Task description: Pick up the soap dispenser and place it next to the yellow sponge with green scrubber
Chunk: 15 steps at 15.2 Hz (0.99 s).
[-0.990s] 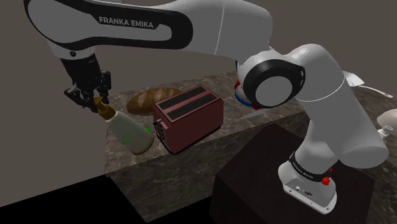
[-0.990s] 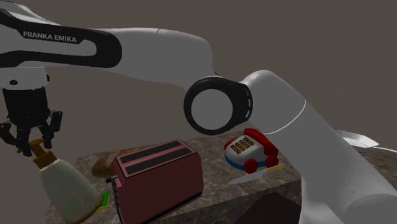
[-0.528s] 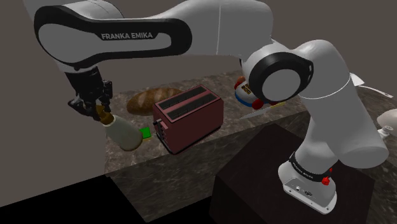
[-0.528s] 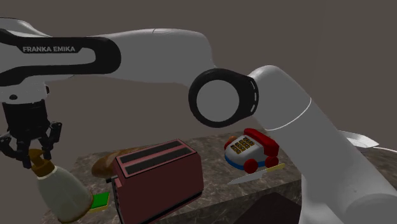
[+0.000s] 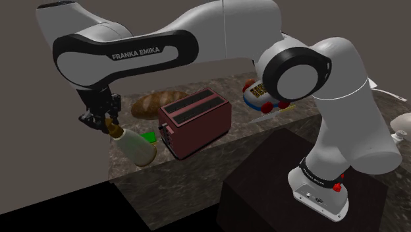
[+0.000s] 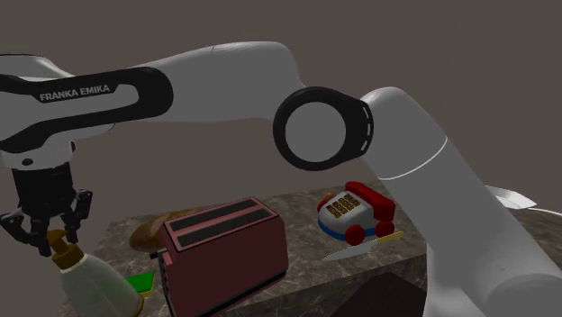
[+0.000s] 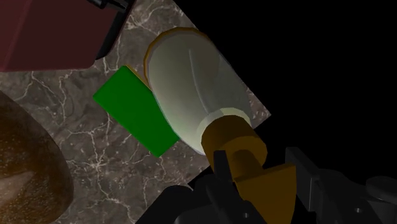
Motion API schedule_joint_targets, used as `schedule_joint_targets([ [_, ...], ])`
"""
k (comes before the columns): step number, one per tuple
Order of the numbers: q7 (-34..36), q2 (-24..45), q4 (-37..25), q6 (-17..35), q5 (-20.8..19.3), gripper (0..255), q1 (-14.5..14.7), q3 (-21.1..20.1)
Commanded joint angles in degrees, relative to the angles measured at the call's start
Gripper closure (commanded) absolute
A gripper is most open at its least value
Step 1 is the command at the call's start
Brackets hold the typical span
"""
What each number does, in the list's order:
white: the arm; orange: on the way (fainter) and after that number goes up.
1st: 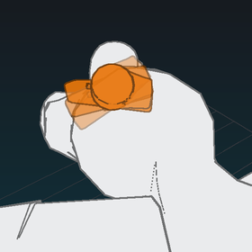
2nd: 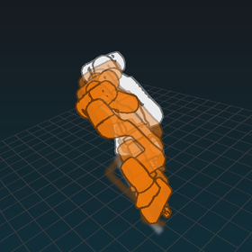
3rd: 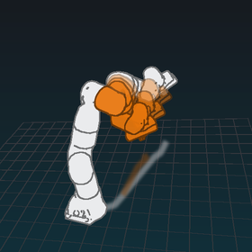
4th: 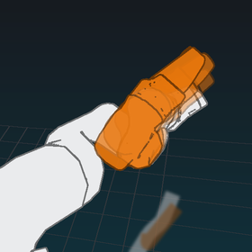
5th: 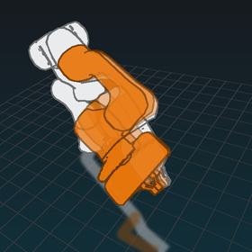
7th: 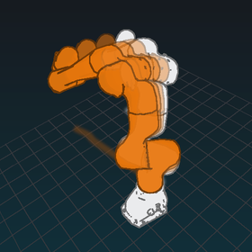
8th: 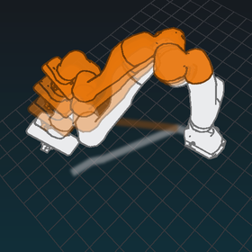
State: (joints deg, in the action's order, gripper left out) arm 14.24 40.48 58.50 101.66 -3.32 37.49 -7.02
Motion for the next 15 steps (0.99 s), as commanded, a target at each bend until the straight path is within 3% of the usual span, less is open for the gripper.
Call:
schedule_joint_targets([
  [1,0.0,-0.1,1.1,0.8,0.0,255,0.0,0.0],
  [8,0.0,-0.1,1.1,0.8,0.0,255,0.0,0.0],
  [9,0.0,0.1,0.8,0.7,0.0,0,0.0,0.0],
  [14,0.0,-0.1,1.1,0.8,0.0,0,0.0,0.0],
  [15,0.0,-0.1,-0.9,-1.1,0.0,0,0.0,0.0],
])
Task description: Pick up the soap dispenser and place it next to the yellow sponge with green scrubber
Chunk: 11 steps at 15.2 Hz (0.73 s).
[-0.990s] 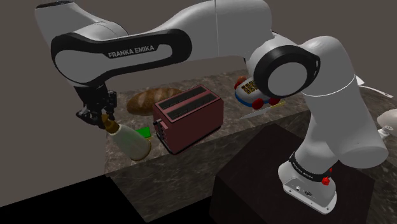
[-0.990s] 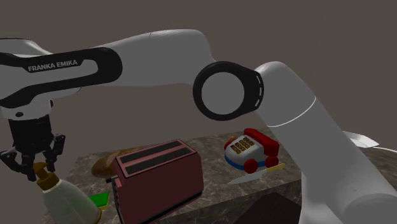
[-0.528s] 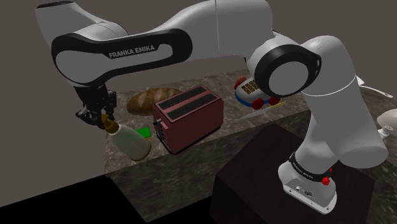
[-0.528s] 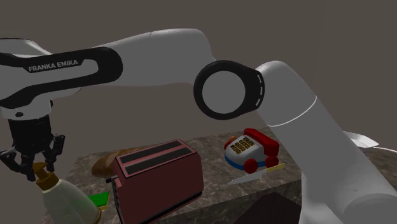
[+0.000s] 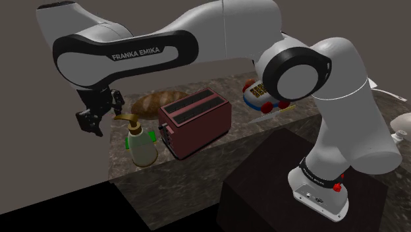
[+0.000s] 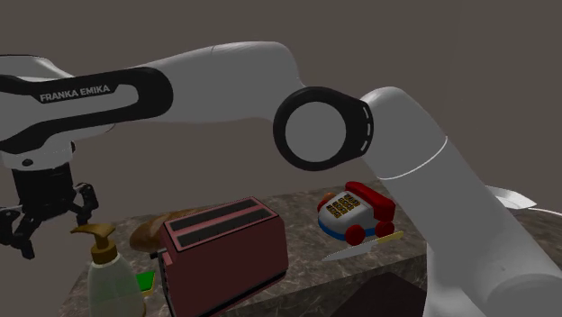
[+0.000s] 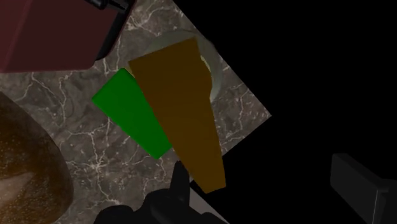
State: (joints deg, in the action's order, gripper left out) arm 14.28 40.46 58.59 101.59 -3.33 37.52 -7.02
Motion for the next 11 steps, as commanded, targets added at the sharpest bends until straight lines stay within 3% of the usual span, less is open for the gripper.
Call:
schedule_joint_targets([
  [1,-0.1,0.1,-3.3,-3.1,0.0,0,0.1,0.0],
  [3,-0.2,1.1,-8.3,-7.3,0.0,0,0.4,0.0],
  [11,-0.2,1.1,-8.3,-7.3,0.0,0,0.4,0.0],
])
